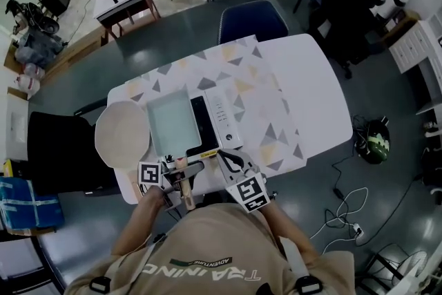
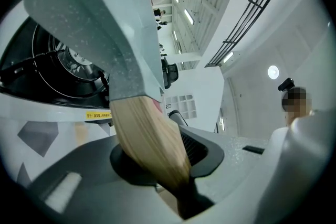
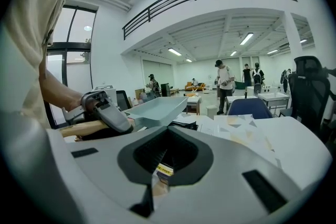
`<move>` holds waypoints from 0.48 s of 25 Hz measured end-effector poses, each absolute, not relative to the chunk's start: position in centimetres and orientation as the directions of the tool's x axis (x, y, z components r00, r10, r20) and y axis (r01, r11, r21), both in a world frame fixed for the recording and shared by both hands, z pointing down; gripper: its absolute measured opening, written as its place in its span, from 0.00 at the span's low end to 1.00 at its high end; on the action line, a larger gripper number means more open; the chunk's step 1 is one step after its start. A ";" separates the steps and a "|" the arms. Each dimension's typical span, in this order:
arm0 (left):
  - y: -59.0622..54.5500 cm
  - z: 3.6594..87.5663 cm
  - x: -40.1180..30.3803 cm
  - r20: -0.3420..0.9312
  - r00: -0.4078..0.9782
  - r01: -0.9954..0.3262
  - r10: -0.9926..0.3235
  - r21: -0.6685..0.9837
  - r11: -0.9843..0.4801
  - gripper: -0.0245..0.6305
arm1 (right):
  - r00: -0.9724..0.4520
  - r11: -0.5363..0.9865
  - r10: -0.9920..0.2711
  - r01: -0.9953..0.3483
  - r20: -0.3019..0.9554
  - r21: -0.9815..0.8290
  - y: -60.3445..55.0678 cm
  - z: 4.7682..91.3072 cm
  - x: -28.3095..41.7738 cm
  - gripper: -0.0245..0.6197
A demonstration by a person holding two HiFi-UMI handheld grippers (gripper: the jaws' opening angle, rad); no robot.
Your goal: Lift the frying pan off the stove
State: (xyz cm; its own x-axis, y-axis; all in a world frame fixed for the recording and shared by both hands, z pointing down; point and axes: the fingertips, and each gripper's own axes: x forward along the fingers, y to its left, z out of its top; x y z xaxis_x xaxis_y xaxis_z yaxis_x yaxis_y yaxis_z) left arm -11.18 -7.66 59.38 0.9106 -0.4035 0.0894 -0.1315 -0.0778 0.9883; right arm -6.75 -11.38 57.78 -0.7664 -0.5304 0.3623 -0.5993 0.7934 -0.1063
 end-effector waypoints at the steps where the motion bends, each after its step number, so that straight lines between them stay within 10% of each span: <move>1: -7.5 59.1 -11.2 0.090 0.912 -0.132 -0.401 0.988 -0.080 0.19 | -0.765 0.791 -0.535 -0.602 0.358 -0.104 -11.5 57.6 -6.7 0.03; 12: -6.0 56.3 -12.0 0.107 0.933 -0.166 -0.343 0.975 -0.149 0.19 | -0.761 0.784 -0.566 -0.616 0.316 -0.080 -12.1 55.3 -6.7 0.03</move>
State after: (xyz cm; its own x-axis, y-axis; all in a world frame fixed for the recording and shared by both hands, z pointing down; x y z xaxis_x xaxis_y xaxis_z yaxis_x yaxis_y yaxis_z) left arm -11.97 -6.05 56.32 0.9332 -0.3430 0.1068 -0.1664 -0.1492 0.9747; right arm -6.70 -12.14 55.34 -0.7613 -0.5665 0.3155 -0.6161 0.7836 -0.0796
